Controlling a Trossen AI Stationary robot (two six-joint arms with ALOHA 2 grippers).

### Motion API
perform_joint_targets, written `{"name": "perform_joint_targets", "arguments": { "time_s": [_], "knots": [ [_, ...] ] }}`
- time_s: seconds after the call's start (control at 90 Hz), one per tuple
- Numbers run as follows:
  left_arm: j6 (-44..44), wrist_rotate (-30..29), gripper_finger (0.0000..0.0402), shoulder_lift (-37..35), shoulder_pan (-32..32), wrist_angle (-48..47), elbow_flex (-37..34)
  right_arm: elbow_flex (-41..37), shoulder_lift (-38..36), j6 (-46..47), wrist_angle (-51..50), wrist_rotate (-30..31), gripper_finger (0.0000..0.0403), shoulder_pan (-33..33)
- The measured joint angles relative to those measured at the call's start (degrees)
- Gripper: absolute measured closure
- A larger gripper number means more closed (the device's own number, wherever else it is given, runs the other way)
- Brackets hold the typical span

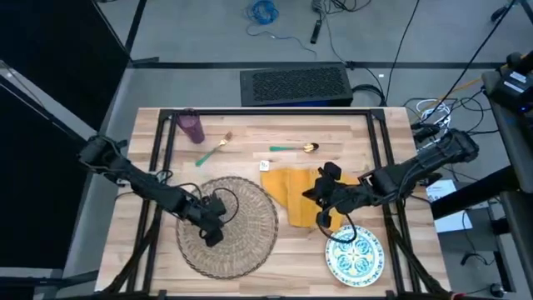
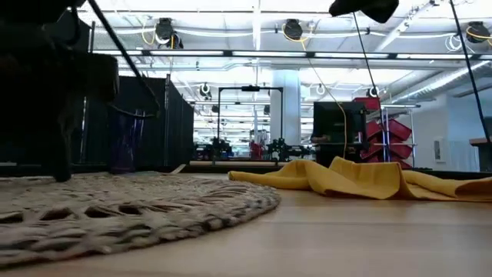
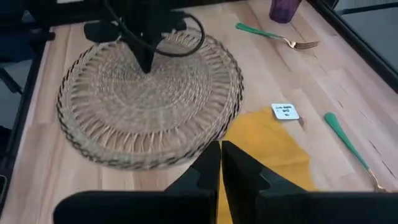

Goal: Set table place
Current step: Move the brown tablemat to the center of the table

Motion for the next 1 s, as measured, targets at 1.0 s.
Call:
{"name": "perform_joint_targets", "arguments": {
  "time_s": [1.0],
  "knots": [
    [18.9,13.3,0.0401,21.8,11.5,5.8,18.8,0.0,-8.0,-2.3,-0.3,1.2,0.0403,0.4]
  ]
}}
